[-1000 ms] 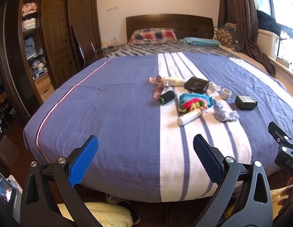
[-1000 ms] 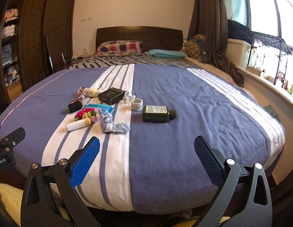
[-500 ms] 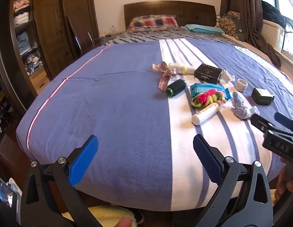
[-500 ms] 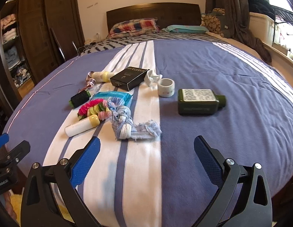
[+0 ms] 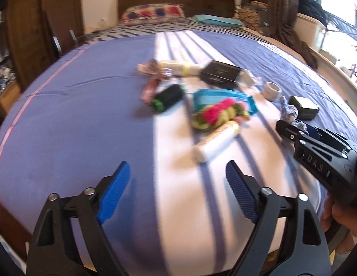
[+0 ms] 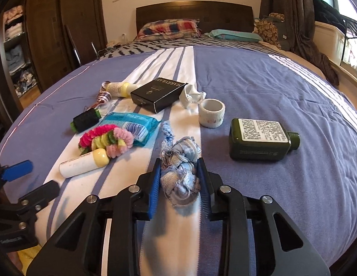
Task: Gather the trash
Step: 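Grasp the crumpled blue-white tissue with the right tool while the left tool grasps the white-yellow tube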
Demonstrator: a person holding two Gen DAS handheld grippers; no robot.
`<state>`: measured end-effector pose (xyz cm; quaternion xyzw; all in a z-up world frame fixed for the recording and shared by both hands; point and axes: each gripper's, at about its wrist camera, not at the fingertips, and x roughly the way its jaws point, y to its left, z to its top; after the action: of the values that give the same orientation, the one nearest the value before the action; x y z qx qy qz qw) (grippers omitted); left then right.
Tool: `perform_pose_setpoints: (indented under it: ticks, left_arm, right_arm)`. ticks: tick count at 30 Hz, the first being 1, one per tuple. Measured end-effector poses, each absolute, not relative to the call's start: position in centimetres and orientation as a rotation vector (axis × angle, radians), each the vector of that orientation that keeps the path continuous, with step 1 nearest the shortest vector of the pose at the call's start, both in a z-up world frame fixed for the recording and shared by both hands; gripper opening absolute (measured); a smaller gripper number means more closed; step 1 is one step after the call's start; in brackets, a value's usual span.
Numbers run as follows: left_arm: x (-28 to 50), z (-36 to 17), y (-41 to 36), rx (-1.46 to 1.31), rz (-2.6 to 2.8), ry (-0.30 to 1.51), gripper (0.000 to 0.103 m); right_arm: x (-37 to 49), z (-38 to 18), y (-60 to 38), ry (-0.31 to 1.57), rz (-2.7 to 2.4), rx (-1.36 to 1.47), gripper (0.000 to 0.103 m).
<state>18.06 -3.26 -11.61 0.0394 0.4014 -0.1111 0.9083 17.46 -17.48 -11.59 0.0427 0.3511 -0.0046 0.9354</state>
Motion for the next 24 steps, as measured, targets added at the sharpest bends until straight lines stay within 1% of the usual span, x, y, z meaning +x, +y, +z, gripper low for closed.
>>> perform_pose_setpoints:
  ticks: [1, 3, 5, 8, 10, 14, 16, 18, 19, 24]
  left_arm:
    - [18.5, -11.9, -3.7, 0.081, -0.242, 0.834, 0.071]
    - [19.2, -12.5, -4.7, 0.083, -0.270, 0.841, 0.065]
    - [19.8, -12.8, -5.3, 0.090, -0.281, 0.834, 0.063]
    - [20.6, -12.9, -5.9, 0.092, -0.305, 0.828, 0.055]
    - [20.9, -13.0, -6.2, 0.088, -0.328, 0.829, 0.048]
    - [20.8, -12.9, -6.4, 0.089, -0.363, 0.826, 0.039]
    - [20.4, -12.9, -6.3, 0.084, -0.371, 0.826, 0.030]
    - [19.8, -12.8, -6.3, 0.081, -0.375, 0.824, 0.024]
    - [19.4, -12.7, -6.3, 0.079, -0.376, 0.823, 0.019]
    - [17.3, -12.6, -6.3, 0.071, -0.372, 0.813, 0.018]
  right_arm:
    - [17.3, -11.5, -17.7, 0.714, -0.010, 0.090, 0.031]
    - [17.2, -11.3, -18.0, 0.711, -0.015, 0.093, 0.031]
    - [17.1, -11.1, -18.3, 0.706, -0.018, 0.094, 0.031]
    - [17.1, -11.0, -18.7, 0.702, -0.016, 0.100, 0.031]
    - [17.2, -11.0, -18.7, 0.707, -0.011, 0.104, 0.031]
    - [16.9, -11.2, -18.5, 0.717, 0.000, 0.101, 0.031]
    - [16.4, -11.1, -18.4, 0.714, 0.001, 0.095, 0.031]
    - [16.1, -11.0, -18.3, 0.712, 0.003, 0.087, 0.031]
    - [15.9, -11.0, -18.3, 0.712, 0.003, 0.086, 0.031]
    - [14.1, -11.2, -18.5, 0.707, 0.003, 0.087, 0.031]
